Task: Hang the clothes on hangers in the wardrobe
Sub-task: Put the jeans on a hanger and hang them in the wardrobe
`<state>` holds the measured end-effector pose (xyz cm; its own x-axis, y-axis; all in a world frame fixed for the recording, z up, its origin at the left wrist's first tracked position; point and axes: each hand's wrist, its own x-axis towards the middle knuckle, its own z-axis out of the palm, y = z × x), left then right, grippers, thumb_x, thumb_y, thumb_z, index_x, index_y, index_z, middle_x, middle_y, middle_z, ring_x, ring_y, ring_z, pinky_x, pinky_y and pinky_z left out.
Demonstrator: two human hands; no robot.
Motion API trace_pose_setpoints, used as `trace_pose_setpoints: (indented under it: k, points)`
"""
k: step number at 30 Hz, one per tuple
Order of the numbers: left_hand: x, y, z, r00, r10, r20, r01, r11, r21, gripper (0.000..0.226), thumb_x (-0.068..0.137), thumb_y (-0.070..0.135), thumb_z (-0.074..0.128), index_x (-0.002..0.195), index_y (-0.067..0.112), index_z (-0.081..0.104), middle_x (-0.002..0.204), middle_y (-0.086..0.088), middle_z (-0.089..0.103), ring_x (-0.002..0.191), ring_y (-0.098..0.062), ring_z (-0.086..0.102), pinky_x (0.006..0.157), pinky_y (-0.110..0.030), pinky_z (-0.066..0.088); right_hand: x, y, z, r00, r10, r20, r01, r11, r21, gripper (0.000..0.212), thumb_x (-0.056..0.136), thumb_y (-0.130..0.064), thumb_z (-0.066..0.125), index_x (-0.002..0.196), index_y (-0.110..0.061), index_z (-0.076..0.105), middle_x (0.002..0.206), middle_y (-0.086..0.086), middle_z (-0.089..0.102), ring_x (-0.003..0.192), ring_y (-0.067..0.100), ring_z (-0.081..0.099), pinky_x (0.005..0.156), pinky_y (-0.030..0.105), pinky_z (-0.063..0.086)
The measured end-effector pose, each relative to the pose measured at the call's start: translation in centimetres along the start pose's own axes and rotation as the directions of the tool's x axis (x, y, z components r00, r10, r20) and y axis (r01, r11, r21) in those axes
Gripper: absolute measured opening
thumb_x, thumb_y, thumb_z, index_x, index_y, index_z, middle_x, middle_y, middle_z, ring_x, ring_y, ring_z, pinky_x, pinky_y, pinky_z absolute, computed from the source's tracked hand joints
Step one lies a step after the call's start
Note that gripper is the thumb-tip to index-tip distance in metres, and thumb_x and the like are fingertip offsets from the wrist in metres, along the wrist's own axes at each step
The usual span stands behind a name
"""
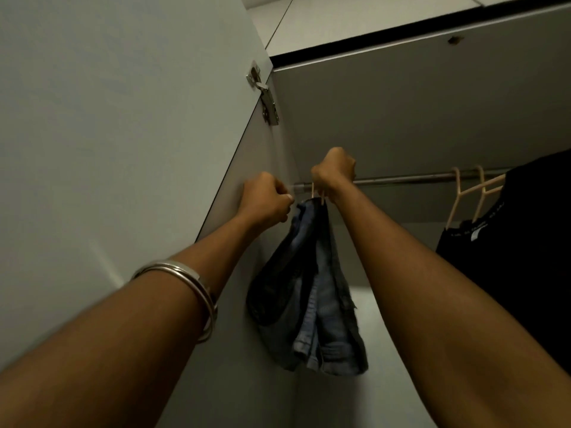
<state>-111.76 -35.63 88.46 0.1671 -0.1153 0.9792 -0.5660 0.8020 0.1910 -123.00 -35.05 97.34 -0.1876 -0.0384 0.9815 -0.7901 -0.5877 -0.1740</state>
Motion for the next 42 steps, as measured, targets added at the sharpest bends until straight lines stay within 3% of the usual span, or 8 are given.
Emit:
trace_pose_setpoints:
  k: [6, 9, 12, 16, 20, 26, 33, 42]
  points:
    - [-1.6, 1.6, -2.2, 0.998, 0.000, -0.067, -0.003, 0.999, -0.052, 0.014, 0.090, 0.007, 0.057, 0.080, 0.004, 0.067, 0.071, -0.013, 0.067, 0.053, -0.014, 0.061, 0.055, -0.023, 0.050, -1.5, 1.1, -1.2, 0.962, -0.026, 0.272, -0.082, 0.923, 0.376, 0.040, 0.088, -0.036, 0.066, 0.087, 0.004, 0.064, 0.076, 0.011, 0.058, 0.074, 0.025, 0.061, 0.067, 0.036, 0.055]
    - [-3.2, 2.8, -3.5, 0.996, -0.030, -0.082, 0.025, 0.998, -0.059, 0.013, 0.091, 0.008, 0.057, 0.086, 0.002, 0.067, 0.074, -0.014, 0.067, 0.058, -0.017, 0.063, 0.054, -0.024, 0.051, -3.8, 2.1, -2.3, 0.942, -0.081, 0.326, -0.075, 0.895, 0.440, 0.039, 0.096, -0.028, 0.057, 0.066, -0.003, 0.057, 0.065, 0.010, 0.052, 0.065, 0.019, 0.054, 0.062, 0.033, 0.048]
    - [-5.3, 3.8, -4.2, 0.993, -0.072, -0.096, 0.064, 0.995, -0.078, 0.013, 0.091, 0.007, 0.057, 0.084, 0.002, 0.067, 0.076, -0.014, 0.068, 0.062, -0.019, 0.065, 0.055, -0.025, 0.054, -6.6, 3.1, -3.7, 0.944, -0.105, 0.314, -0.076, 0.855, 0.514, 0.033, 0.098, -0.015, 0.052, 0.085, 0.012, 0.065, 0.079, 0.013, 0.054, 0.074, 0.020, 0.052, 0.059, 0.025, 0.046]
    - [-8.2, 3.3, -3.7, 0.987, -0.140, -0.075, 0.136, 0.989, -0.056, 0.015, 0.085, 0.004, 0.058, 0.073, 0.002, 0.066, 0.073, -0.017, 0.069, 0.065, -0.026, 0.067, 0.065, -0.036, 0.060, -10.9, 4.7, -5.6, 0.941, -0.065, 0.332, -0.129, 0.839, 0.529, 0.027, 0.098, -0.012, 0.051, 0.073, -0.007, 0.062, 0.076, 0.011, 0.057, 0.065, 0.014, 0.052, 0.051, 0.017, 0.043]
    - [-11.8, 3.6, -2.4, 0.977, -0.212, 0.036, 0.214, 0.972, -0.100, 0.013, 0.088, 0.008, 0.060, 0.077, 0.006, 0.065, 0.069, -0.009, 0.064, 0.050, -0.014, 0.060, 0.046, -0.022, 0.051, -15.8, 7.3, -8.5, 0.924, 0.085, 0.372, -0.269, 0.837, 0.476, 0.025, 0.098, -0.018, 0.052, 0.081, -0.007, 0.066, 0.078, 0.007, 0.065, 0.063, 0.011, 0.056, 0.054, 0.021, 0.044]
    - [-18.6, 5.0, -1.5, 0.937, -0.292, 0.190, 0.336, 0.901, -0.273, 0.018, 0.090, 0.008, 0.057, 0.074, 0.011, 0.065, 0.067, -0.008, 0.064, 0.046, -0.015, 0.054, 0.046, -0.026, 0.050, -23.6, 7.1, -15.6, 0.907, 0.220, 0.360, -0.377, 0.804, 0.460, 0.024, 0.100, -0.023, 0.050, 0.088, -0.010, 0.065, 0.075, 0.004, 0.070, 0.060, 0.011, 0.061, 0.054, 0.022, 0.048]
    - [-31.5, 9.0, -2.6, 0.801, -0.350, 0.485, 0.577, 0.667, -0.472, 0.017, 0.090, 0.007, 0.053, 0.081, 0.013, 0.067, 0.068, 0.000, 0.064, 0.038, -0.007, 0.048, 0.048, -0.023, 0.045, -35.9, 2.7, -27.9, 0.861, 0.448, 0.241, -0.509, 0.758, 0.407, 0.026, 0.101, -0.024, 0.047, 0.098, -0.007, 0.066, 0.075, 0.004, 0.069, 0.056, 0.011, 0.059, 0.050, 0.022, 0.046]
    - [-52.6, 22.3, -7.7, 0.483, -0.120, 0.868, 0.837, 0.355, -0.417, 0.013, 0.093, 0.011, 0.055, 0.088, 0.013, 0.067, 0.069, -0.001, 0.064, 0.042, -0.005, 0.049, 0.042, -0.019, 0.042, -54.6, -7.7, -46.1, 0.682, 0.729, -0.054, -0.715, 0.681, 0.159, 0.025, 0.101, -0.020, 0.047, 0.103, -0.003, 0.066, 0.067, 0.008, 0.065, 0.051, 0.016, 0.052, 0.046, 0.023, 0.040]
